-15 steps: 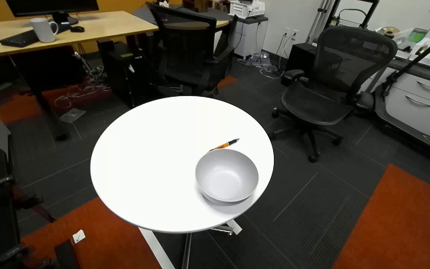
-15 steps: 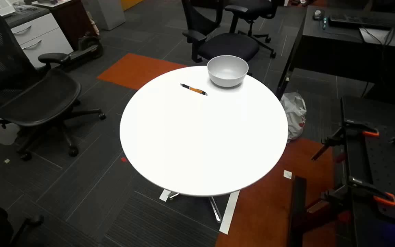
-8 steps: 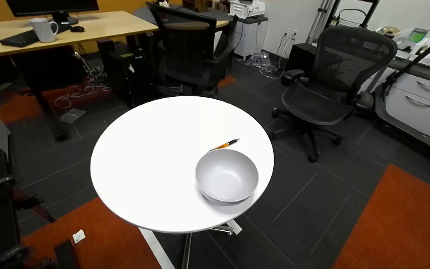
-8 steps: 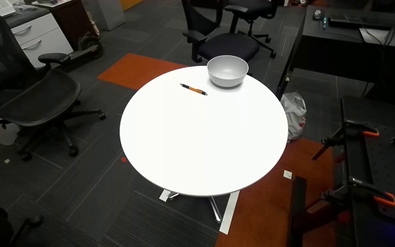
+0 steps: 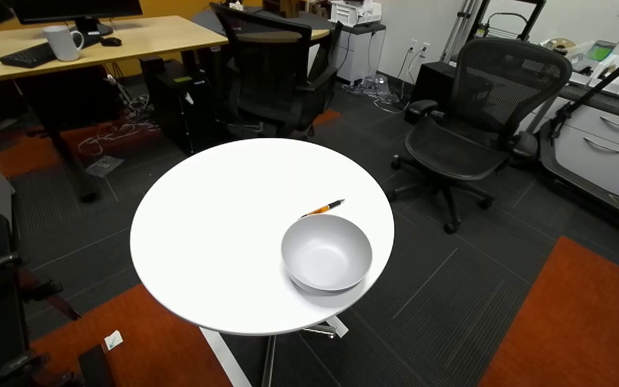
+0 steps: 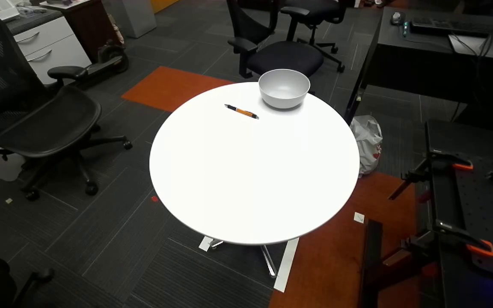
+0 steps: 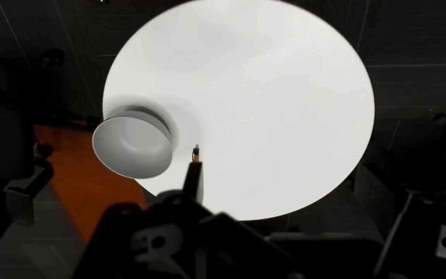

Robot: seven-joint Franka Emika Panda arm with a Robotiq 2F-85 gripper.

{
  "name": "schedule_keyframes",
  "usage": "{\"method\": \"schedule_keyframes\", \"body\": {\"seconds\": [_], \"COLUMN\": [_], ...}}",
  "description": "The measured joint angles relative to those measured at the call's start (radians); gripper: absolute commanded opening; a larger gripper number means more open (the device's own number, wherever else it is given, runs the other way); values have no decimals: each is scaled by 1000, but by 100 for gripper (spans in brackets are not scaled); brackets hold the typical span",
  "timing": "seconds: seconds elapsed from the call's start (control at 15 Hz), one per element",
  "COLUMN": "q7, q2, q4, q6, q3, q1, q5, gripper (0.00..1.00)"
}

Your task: Put the pen in the bowl

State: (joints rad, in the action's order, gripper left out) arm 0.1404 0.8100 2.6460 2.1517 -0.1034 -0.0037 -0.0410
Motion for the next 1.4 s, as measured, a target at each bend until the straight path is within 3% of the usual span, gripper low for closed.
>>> {"method": "schedule_keyframes", "body": {"seconds": [0.4, 1.4], "q7": [-1, -1], "q2": [-234, -741], "q4": [-68, -441], "q6": [179, 190], "q3": [32, 105], "q1": [-51, -80], "q5": [-48, -110], "gripper": [100, 100]}}
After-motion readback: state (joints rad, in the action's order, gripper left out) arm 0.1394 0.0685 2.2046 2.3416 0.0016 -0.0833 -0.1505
